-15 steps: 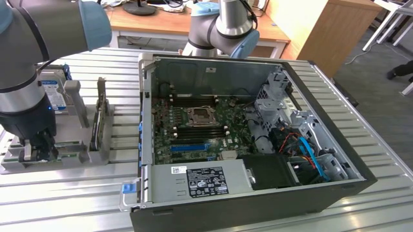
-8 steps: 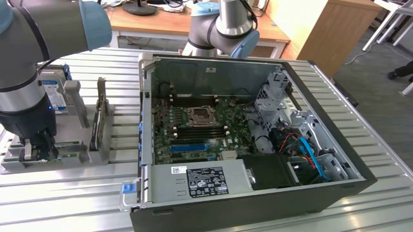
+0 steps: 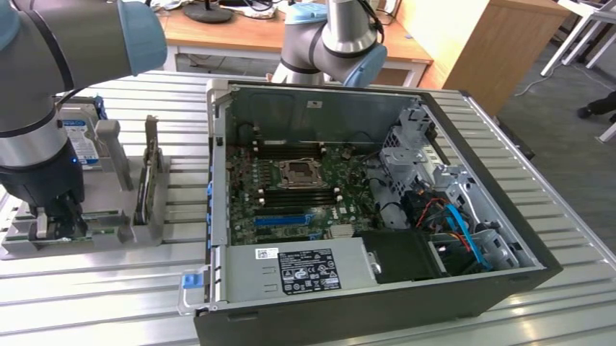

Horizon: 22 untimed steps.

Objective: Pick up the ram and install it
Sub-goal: 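Pick up the ram and move it above insertion slot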

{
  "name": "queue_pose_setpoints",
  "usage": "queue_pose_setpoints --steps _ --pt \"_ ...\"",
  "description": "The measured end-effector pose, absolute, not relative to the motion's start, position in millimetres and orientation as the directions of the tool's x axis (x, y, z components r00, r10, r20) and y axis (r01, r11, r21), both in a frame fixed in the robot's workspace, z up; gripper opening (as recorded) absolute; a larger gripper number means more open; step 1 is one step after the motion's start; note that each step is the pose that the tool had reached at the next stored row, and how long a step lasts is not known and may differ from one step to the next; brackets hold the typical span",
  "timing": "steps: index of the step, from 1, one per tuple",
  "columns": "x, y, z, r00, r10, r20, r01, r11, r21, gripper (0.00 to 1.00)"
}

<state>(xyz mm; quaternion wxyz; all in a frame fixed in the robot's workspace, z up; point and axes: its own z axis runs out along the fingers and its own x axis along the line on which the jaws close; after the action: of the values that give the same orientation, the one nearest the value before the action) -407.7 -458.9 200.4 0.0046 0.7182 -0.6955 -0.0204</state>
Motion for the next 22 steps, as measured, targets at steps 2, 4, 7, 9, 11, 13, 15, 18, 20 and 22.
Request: queue_pose_setpoints --steps 2,4,7,9,11,13,15,18,20,22 --pt "-407.8 -459.0 201.2 0.032 -0.999 -0.023 -0.999 -0.032 0.035 0.12" --pt "-407.7 -459.0 202.0 0.032 -0.999 -0.023 -0.999 -0.032 0.035 0.12" --pt "-407.7 -459.1 203.4 0.032 -0.999 -0.022 -0.999 -0.032 0.036 0.12" --pt "-407.6 -459.1 204.0 0.032 -0.999 -0.022 -0.999 -0.032 0.036 0.12" --pt "-407.6 -459.1 205.1 0.032 -0.999 -0.022 -0.999 -0.032 0.036 0.12" --pt "-407.5 -459.1 206.4 0.032 -0.999 -0.022 -0.999 -0.032 0.036 0.12" --pt "-407.3 -459.2 208.1 0.032 -0.999 -0.022 -0.999 -0.032 0.036 0.12" --pt "-407.1 -459.1 210.6 0.032 -0.999 -0.022 -0.999 -0.032 0.036 0.12" --pt "-407.0 -459.1 212.6 0.032 -0.999 -0.022 -0.999 -0.032 0.036 0.12" --pt "-406.8 -459.1 215.0 0.032 -0.999 -0.022 -0.999 -0.032 0.036 0.12"
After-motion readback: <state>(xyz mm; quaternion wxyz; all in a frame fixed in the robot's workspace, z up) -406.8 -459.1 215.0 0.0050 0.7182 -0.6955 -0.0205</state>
